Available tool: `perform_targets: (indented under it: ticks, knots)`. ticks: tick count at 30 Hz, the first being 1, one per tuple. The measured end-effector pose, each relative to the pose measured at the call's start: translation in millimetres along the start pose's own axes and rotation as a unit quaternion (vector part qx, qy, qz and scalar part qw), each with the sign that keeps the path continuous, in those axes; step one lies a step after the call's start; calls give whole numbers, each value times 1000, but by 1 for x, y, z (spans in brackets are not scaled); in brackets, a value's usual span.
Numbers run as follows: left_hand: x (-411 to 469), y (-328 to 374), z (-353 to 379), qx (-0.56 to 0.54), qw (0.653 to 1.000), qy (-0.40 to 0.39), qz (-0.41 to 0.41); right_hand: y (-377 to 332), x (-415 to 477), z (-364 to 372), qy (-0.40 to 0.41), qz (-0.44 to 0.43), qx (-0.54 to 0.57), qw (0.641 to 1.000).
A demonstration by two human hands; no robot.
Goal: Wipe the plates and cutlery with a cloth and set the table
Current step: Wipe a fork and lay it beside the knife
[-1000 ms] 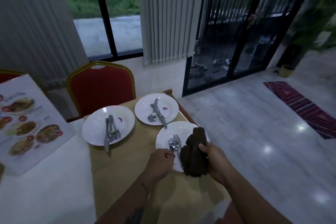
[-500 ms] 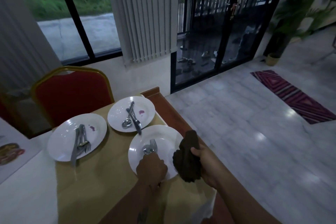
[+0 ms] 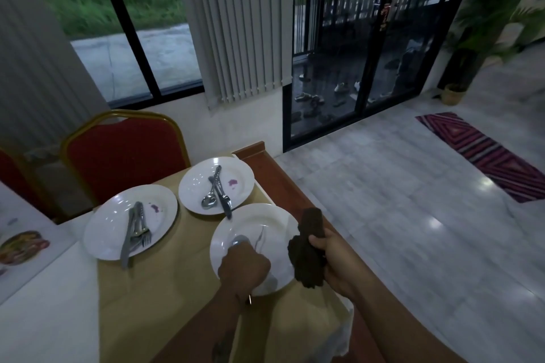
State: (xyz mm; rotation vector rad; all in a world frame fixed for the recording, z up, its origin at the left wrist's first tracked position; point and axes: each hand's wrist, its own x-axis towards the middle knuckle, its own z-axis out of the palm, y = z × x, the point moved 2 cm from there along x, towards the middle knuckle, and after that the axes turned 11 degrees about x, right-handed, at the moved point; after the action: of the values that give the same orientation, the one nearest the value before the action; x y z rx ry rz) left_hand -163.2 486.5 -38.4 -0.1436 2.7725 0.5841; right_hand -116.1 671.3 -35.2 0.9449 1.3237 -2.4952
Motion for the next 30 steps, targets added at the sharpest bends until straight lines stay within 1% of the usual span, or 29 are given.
perform_targets:
  ticks: [2,5,7,9,12,14,16,17,18,19,20,22,24,26,27,28,29,30]
  knots:
    - [1,-3,-7,6,1000,2,12,4,-3,7,-7,6,-21,1000]
    - [-7,-14,-17,-43,999,-11,29,15,-5,31,-45,12,-63,997]
    - [-20,-24,-25,-63,995,-13,70,24,-5,57,-57,3,-95,994]
    - [-34,-41,-34,-53,993,14,107,31,-6,87,-64,-29,-105,992]
    - [-46,-82,-47,-43,990,69,119,29,-4,131,-74,-64,-69,993]
    - [-57,-116,-59,-50,990,71,108,24,-2,163,-100,-56,-31,993]
    - [-69,-142,-72,-106,991,49,69,21,-5,191,-133,-21,35,990]
    - [-76,-154,-80,-168,984,37,37,25,-11,206,-157,13,77,984]
    - [-82,-163,-86,-247,969,18,3,31,-16,216,-181,52,113,976]
    - [-87,-174,-92,-338,941,-2,-34,40,-23,228,-207,88,130,966]
    - [-90,-182,-95,-422,904,-21,-64,52,-28,236,-227,114,130,958]
    - [-95,-199,-101,-562,818,-56,-105,81,-38,251,-258,144,101,950]
    - [-101,-220,-108,-656,739,-96,-115,111,-51,273,-286,163,67,942]
    - [-108,-236,-115,-712,676,-139,-129,133,-58,292,-298,149,34,942]
    - [-112,-247,-119,-719,665,-154,-134,143,-62,304,-299,127,17,946]
    - [-115,-265,-126,-710,669,-163,-149,156,-67,319,-290,97,-5,952]
    - [-115,-282,-131,-677,698,-158,-170,165,-74,331,-277,70,-22,958]
    - [-116,-308,-139,-627,742,-131,-197,178,-81,349,-259,43,-47,964]
